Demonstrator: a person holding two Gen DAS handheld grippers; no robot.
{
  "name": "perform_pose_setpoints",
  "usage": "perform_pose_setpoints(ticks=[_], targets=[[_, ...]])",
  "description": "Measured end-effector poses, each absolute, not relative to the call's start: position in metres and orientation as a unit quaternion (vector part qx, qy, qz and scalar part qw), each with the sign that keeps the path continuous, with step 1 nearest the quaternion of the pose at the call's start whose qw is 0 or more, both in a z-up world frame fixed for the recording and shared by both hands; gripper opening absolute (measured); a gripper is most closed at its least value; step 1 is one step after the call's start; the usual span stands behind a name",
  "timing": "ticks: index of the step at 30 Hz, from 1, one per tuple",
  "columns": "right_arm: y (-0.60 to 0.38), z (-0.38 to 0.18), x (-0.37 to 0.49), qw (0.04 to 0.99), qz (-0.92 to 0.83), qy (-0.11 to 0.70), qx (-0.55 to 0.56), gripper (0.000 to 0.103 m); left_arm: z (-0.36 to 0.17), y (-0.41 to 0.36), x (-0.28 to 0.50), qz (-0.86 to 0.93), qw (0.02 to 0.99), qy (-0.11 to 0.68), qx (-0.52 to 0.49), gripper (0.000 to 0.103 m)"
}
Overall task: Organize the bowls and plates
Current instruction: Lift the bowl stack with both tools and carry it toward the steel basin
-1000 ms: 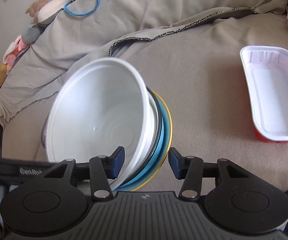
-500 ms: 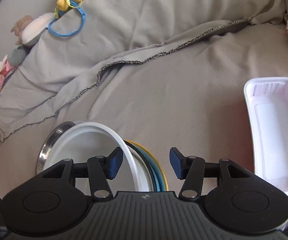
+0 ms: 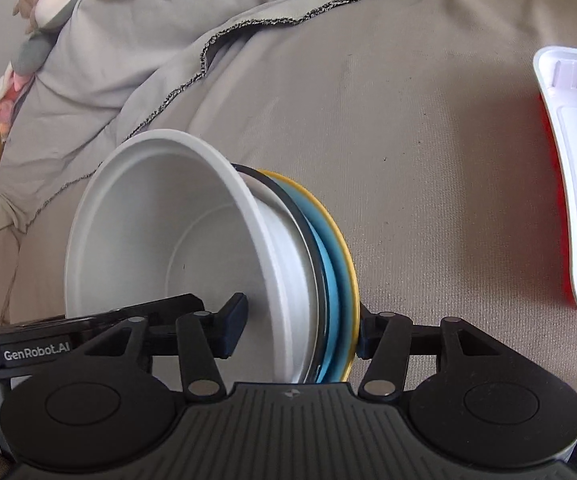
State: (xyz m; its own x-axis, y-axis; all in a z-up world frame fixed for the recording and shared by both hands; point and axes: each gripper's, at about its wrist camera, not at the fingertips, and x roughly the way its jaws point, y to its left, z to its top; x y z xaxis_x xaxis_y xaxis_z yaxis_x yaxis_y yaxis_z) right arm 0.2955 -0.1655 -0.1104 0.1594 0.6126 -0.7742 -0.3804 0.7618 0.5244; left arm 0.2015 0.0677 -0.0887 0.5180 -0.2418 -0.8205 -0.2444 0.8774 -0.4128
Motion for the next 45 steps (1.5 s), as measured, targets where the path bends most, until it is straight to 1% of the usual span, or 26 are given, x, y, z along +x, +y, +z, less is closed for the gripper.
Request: perform_pose_setpoints(ticks=[2, 7, 14, 19, 20, 23, 24, 31, 35, 39, 44, 45], targets=[[-0.164, -0.11, 0.296, 0.75, 0.334, 0.562, 0.102, 0.057, -0.09, 0.069, 0.202, -0.001, 0.834, 0.492, -0.251, 0.053], [-0.162, -0.108, 0.295, 0.748, 0.335, 0.566, 0.089, 0.059, -0.091, 0.069, 0.201, -0.008, 0.831, 0.495, -0.255, 0.053], [-0.163, -0.107, 0.281, 0.734, 0.339, 0.583, 0.082, 0.059, -0.093, 0.066, 0.182, -0.023, 0.819, 0.515, -0.251, 0.053], [-0.166, -0.112, 0.277, 0.734, 0.339, 0.583, 0.073, 0.059, -0.09, 0.06, 0.181, -0.029, 0.823, 0.515, -0.24, 0.054], [-0.165, -0.112, 0.278, 0.736, 0.336, 0.583, 0.075, 0.059, -0.089, 0.058, 0.183, -0.027, 0.824, 0.516, -0.234, 0.054], [-0.165, -0.113, 0.282, 0.732, 0.334, 0.586, 0.095, 0.06, -0.089, 0.055, 0.186, -0.025, 0.822, 0.522, -0.227, 0.059], [-0.165, -0.114, 0.282, 0.731, 0.336, 0.586, 0.097, 0.062, -0.089, 0.055, 0.187, -0.025, 0.821, 0.524, -0.226, 0.06], [-0.168, -0.113, 0.282, 0.729, 0.334, 0.589, 0.095, 0.062, -0.088, 0.065, 0.198, -0.038, 0.793, 0.553, -0.254, 0.06], [-0.168, -0.113, 0.282, 0.735, 0.326, 0.587, 0.096, 0.063, -0.089, 0.06, 0.201, -0.038, 0.792, 0.564, -0.232, 0.06], [-0.177, -0.106, 0.278, 0.757, 0.314, 0.565, 0.09, 0.063, -0.089, 0.056, 0.202, -0.037, 0.793, 0.567, -0.222, 0.06], [-0.186, -0.114, 0.28, 0.74, 0.32, 0.58, 0.116, 0.063, -0.09, 0.053, 0.203, -0.036, 0.793, 0.566, -0.22, 0.061], [-0.186, -0.116, 0.28, 0.738, 0.321, 0.581, 0.121, 0.067, -0.09, 0.052, 0.204, -0.035, 0.793, 0.567, -0.218, 0.062]])
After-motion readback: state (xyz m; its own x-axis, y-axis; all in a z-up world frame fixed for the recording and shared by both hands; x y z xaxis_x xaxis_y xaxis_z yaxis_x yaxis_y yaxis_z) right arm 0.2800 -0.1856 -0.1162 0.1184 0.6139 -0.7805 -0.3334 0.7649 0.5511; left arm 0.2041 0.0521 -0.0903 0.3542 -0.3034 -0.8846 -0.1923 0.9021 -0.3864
